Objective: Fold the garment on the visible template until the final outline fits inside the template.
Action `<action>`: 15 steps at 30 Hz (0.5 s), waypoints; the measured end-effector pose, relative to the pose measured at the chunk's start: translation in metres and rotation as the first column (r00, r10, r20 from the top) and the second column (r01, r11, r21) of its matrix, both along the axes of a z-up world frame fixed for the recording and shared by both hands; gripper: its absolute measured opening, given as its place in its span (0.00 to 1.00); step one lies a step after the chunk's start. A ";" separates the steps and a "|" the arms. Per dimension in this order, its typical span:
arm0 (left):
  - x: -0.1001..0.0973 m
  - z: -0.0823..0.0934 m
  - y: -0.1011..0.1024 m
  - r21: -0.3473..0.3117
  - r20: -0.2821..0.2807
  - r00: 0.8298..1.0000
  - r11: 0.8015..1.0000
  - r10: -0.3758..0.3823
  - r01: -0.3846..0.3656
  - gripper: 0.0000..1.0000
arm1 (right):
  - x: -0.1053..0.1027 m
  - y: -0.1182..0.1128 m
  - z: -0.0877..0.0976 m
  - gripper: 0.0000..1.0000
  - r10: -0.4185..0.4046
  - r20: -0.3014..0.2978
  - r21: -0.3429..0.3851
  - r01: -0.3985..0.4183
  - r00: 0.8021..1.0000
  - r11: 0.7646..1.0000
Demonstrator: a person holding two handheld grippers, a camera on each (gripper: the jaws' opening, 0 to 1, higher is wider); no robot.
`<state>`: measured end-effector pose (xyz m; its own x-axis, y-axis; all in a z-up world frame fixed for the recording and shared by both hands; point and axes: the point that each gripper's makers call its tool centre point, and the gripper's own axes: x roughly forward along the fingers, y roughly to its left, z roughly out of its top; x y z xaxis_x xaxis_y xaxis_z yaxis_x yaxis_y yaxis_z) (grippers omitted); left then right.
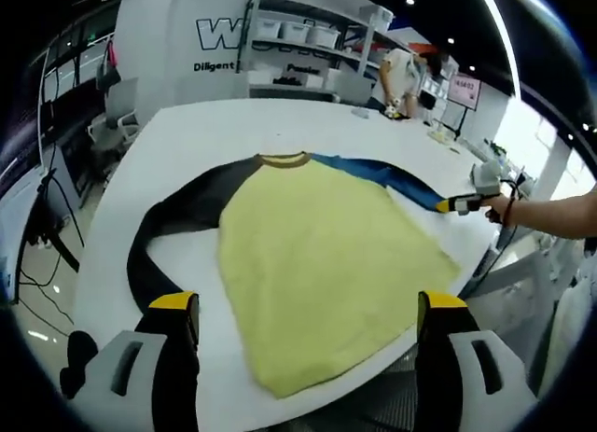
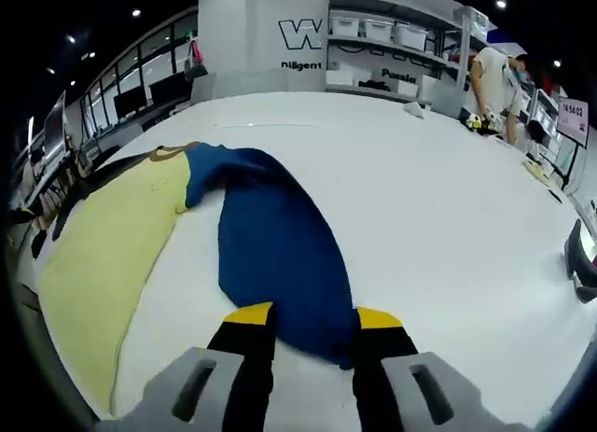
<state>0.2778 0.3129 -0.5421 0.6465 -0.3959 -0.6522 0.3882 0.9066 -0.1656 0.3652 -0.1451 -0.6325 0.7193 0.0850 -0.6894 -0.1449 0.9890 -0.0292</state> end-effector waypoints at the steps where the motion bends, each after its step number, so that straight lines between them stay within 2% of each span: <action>1: 0.000 0.000 0.000 0.002 -0.001 1.000 1.000 -0.002 0.002 0.93 | 0.000 0.001 0.001 0.12 0.016 0.002 -0.017 -0.016 1.000 1.000; 3: -0.001 0.000 0.001 0.005 -0.004 1.000 1.000 -0.002 0.002 0.92 | 0.001 -0.003 0.004 0.00 0.032 0.005 -0.063 -0.031 0.999 0.998; 7: 0.000 0.003 0.002 0.002 0.009 1.000 1.000 0.000 0.000 0.91 | 0.004 -0.009 0.006 0.00 0.011 0.012 -0.041 -0.011 1.000 0.999; 11: 0.000 0.005 0.003 0.002 0.014 1.000 1.000 0.001 -0.001 0.90 | 0.009 -0.018 0.017 0.00 0.014 0.024 -0.088 -0.012 1.000 0.996; 13: -0.001 0.005 0.004 0.006 0.013 1.000 1.000 -0.003 0.003 0.90 | 0.019 -0.030 0.023 0.00 0.003 0.041 -0.119 0.002 0.999 0.993; 14: -0.001 0.004 0.004 0.007 0.011 1.000 1.000 -0.007 0.007 0.90 | 0.022 -0.039 0.027 0.00 -0.015 0.027 -0.144 0.018 1.000 0.989; 15: -0.003 0.004 0.003 0.007 0.003 1.000 1.000 -0.014 0.014 0.91 | 0.027 -0.041 0.032 0.00 -0.022 0.046 -0.140 0.028 0.999 0.990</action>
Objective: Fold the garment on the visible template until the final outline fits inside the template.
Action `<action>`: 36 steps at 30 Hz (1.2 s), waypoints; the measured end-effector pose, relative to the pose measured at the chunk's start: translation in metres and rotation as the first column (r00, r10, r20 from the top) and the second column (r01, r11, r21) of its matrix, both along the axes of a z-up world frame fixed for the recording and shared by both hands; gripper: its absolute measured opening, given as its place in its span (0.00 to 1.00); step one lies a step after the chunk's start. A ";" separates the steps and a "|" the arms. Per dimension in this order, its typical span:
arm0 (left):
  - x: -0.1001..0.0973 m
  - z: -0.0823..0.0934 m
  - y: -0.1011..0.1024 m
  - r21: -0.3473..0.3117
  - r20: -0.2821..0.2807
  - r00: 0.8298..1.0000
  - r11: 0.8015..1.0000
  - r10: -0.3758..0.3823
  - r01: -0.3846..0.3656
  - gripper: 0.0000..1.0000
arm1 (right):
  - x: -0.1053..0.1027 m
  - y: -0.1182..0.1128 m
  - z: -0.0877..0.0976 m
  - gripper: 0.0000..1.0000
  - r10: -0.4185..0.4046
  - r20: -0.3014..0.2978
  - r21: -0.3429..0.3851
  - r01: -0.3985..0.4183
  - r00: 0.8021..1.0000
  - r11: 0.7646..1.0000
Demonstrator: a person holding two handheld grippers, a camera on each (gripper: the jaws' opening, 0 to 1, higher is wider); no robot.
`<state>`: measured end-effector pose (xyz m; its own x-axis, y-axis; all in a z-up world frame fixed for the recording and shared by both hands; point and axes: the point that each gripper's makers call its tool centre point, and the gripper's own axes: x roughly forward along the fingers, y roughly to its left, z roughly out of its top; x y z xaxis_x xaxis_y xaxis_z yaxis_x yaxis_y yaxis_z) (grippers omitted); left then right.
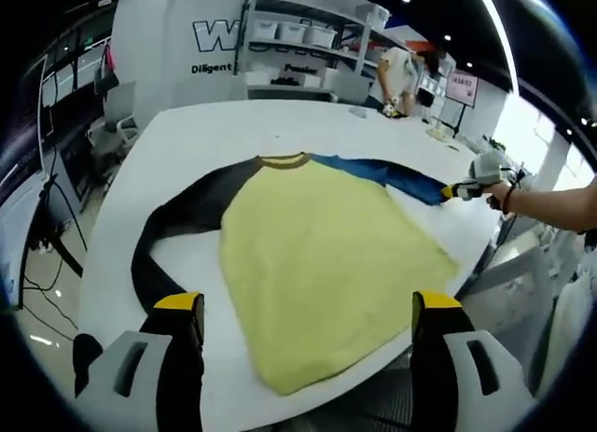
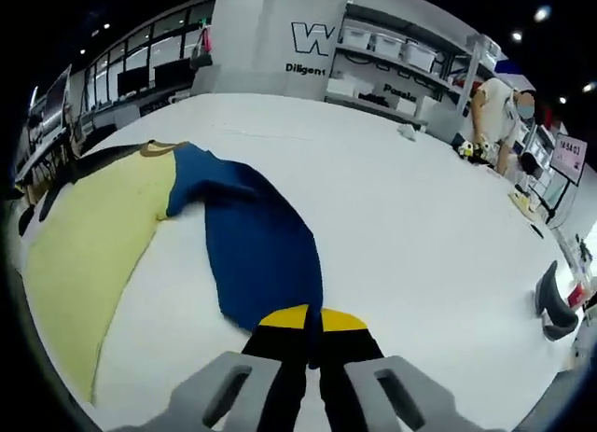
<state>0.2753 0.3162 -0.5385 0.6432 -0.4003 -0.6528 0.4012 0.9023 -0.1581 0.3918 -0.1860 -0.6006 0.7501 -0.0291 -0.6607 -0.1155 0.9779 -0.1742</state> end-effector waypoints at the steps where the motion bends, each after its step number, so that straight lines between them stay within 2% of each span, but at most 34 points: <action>1: -0.001 0.000 -0.001 -0.001 -0.002 1.000 1.000 -0.005 0.005 0.92 | 0.005 -0.002 0.005 0.00 -0.002 0.019 0.011 0.002 1.000 1.000; 3: -0.001 -0.001 -0.002 0.000 -0.003 1.000 1.000 -0.009 0.009 0.92 | 0.016 -0.010 0.012 0.00 -0.016 0.009 0.020 0.016 1.000 1.000; 10: 0.002 -0.001 -0.001 0.001 -0.006 1.000 1.000 -0.003 0.003 0.91 | 0.047 -0.032 0.027 0.00 -0.004 0.001 -0.051 0.005 1.000 0.999; 16: 0.001 -0.005 0.001 0.012 -0.023 1.000 1.000 0.003 -0.003 0.90 | 0.066 -0.052 0.037 0.00 -0.083 0.035 -0.031 0.084 0.996 0.996; 18: 0.000 -0.004 0.001 0.008 -0.025 1.000 1.000 0.010 -0.010 0.90 | 0.071 -0.061 0.045 0.00 -0.119 0.068 -0.020 0.121 0.991 0.992; 20: 0.000 -0.004 0.002 0.008 -0.024 1.000 1.000 0.010 -0.010 0.90 | 0.073 -0.068 0.052 0.06 -0.154 0.097 -0.003 0.155 0.983 0.988; 22: 0.000 -0.005 0.003 0.014 -0.027 1.000 1.000 0.010 -0.010 0.90 | 0.069 -0.069 0.048 0.18 -0.189 0.080 0.037 0.186 0.979 0.982; 24: 0.000 -0.005 0.004 0.016 -0.025 1.000 1.000 0.017 -0.017 0.90 | 0.064 -0.067 0.041 0.24 -0.181 0.068 0.042 0.178 0.981 0.983; 28: 0.001 -0.005 0.003 0.013 -0.022 1.000 1.000 0.020 -0.020 0.92 | 0.047 -0.065 0.019 0.27 -0.205 -0.005 0.061 0.205 0.979 0.977; 31: 0.001 -0.005 0.004 0.015 -0.022 1.000 1.000 0.022 -0.021 0.92 | 0.036 -0.065 0.005 0.34 -0.245 -0.057 0.095 0.250 0.968 0.964; 32: 0.001 -0.005 0.003 0.013 -0.023 0.999 1.000 0.022 -0.022 0.92 | 0.030 -0.064 -0.004 0.35 -0.273 -0.086 0.126 0.282 0.958 0.951; 36: 0.000 -0.005 0.003 0.013 -0.029 0.999 1.000 0.023 -0.023 0.91 | 0.026 -0.067 -0.011 0.30 -0.291 -0.093 0.138 0.302 0.952 0.943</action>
<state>0.2756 0.3196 -0.5430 0.6330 -0.3768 -0.6763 0.3755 0.9134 -0.1574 0.4175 -0.2531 -0.6114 0.6738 -0.1405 -0.7254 0.1772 0.9838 -0.0259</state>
